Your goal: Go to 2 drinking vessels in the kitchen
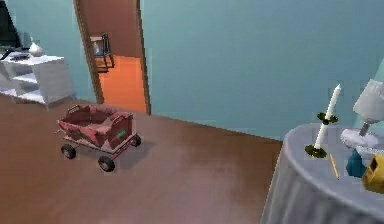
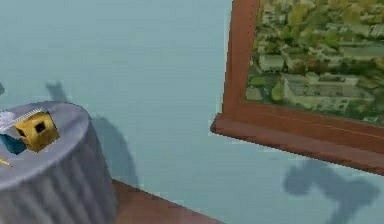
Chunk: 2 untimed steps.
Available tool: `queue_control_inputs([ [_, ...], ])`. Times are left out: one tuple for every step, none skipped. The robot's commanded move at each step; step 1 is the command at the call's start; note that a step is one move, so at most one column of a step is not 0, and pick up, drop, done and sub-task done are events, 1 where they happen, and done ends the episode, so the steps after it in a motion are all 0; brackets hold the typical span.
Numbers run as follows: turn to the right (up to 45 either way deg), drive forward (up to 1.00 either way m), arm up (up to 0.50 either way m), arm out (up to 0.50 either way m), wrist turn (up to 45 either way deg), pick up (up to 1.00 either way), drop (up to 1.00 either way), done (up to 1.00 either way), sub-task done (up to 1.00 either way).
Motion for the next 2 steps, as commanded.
queue_control_inputs([
  [0.0, 0.25, 0.0, 0.0, 0.0, 0.0, 0.0, 0.0, 0.0],
  [-6.0, 0.0, 0.0, 0.0, 0.0, 0.0, 0.0, 0.0, 0.0],
])
